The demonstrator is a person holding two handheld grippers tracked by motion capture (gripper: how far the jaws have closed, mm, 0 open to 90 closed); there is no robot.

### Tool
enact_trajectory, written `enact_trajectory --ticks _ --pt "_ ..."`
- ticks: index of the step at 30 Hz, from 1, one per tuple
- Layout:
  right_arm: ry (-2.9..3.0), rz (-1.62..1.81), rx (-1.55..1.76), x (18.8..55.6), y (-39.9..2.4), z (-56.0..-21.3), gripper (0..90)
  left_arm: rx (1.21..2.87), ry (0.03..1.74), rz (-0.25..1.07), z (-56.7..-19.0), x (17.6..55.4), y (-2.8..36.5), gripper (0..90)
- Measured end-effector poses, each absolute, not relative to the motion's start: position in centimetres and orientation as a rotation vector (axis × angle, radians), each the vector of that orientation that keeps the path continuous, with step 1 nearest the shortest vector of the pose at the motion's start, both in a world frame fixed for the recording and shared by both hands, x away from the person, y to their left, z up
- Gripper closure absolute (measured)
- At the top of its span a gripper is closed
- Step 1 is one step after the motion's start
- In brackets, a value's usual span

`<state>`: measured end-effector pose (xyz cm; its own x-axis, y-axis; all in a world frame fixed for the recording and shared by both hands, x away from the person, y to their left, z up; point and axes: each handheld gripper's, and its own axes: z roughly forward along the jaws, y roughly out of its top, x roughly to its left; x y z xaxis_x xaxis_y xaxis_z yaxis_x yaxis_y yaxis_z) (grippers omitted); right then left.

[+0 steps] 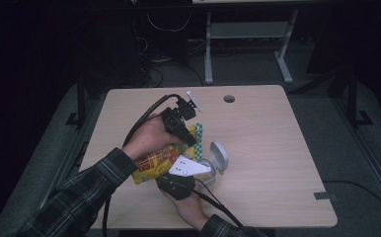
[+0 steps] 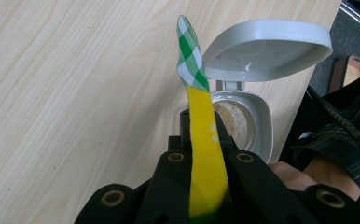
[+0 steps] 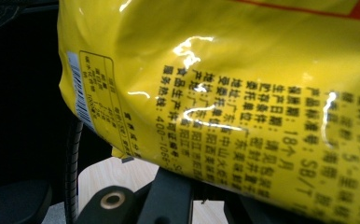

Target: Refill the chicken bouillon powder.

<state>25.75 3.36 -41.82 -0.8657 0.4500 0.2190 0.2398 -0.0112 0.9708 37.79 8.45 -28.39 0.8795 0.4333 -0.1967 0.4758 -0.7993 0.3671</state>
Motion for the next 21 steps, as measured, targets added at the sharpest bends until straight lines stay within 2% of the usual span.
enact_trajectory --ticks 21 --pt "2.090 1.997 0.737 25.77 3.32 -41.81 89.8 2.646 0.667 -0.144 -28.35 37.79 8.36 89.8"
